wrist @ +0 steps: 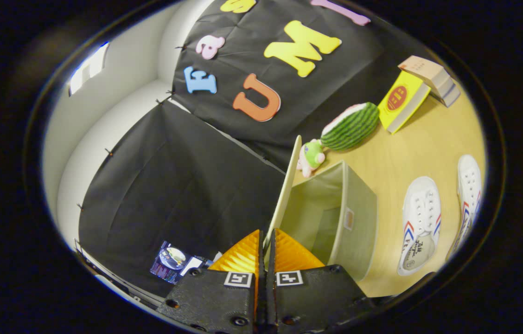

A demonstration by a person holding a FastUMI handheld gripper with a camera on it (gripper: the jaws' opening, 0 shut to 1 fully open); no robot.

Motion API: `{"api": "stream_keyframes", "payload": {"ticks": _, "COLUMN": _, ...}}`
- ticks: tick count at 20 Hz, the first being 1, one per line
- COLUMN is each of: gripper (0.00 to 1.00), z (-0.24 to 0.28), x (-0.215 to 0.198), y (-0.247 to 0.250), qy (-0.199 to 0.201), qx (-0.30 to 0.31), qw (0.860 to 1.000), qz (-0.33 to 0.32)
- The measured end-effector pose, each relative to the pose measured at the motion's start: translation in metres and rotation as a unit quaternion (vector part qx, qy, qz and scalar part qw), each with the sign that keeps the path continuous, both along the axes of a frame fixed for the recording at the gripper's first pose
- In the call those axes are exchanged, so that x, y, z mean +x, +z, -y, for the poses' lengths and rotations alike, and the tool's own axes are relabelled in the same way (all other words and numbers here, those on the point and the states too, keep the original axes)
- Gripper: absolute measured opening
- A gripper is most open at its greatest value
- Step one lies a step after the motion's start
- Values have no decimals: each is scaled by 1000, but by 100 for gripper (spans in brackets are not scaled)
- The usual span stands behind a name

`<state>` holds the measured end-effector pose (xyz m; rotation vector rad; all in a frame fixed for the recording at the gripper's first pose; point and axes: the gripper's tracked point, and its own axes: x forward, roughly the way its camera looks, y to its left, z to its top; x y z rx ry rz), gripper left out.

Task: Open the storage box then place both shoes into the box .Put the left shoe in first, then the right shoe, with the right side of both shoes facing outward in a uniform manner.

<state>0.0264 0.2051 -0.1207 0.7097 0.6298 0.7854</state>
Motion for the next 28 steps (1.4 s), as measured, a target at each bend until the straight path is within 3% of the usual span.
{"api": "stream_keyframes", "payload": {"ticks": 11, "gripper": 9, "z": -136, "x": -16, "y": 49, "qy": 76, "qx": -100, "qw": 985, "qz": 122}}
{"api": "stream_keyframes", "payload": {"ticks": 14, "gripper": 24, "z": -163, "x": -30, "y": 55, "qy": 103, "qx": -98, "qw": 980, "qz": 140}}
{"api": "stream_keyframes", "payload": {"ticks": 16, "gripper": 44, "z": -170, "x": -39, "y": 60, "qy": 117, "qx": -89, "qw": 979, "qz": 143}}
{"api": "stream_keyframes", "payload": {"ticks": 20, "gripper": 83, "z": -147, "x": -24, "y": 67, "qy": 74, "qx": -110, "qw": 976, "qz": 172}}
{"api": "stream_keyframes", "payload": {"ticks": 23, "gripper": 84, "z": -117, "x": -9, "y": 74, "qy": 16, "qx": -126, "qw": 973, "qz": 190}}
{"api": "stream_keyframes", "payload": {"ticks": 28, "gripper": 96, "z": -55, "x": 3, "y": 81, "qy": -72, "qx": -172, "qw": 957, "qz": 223}}
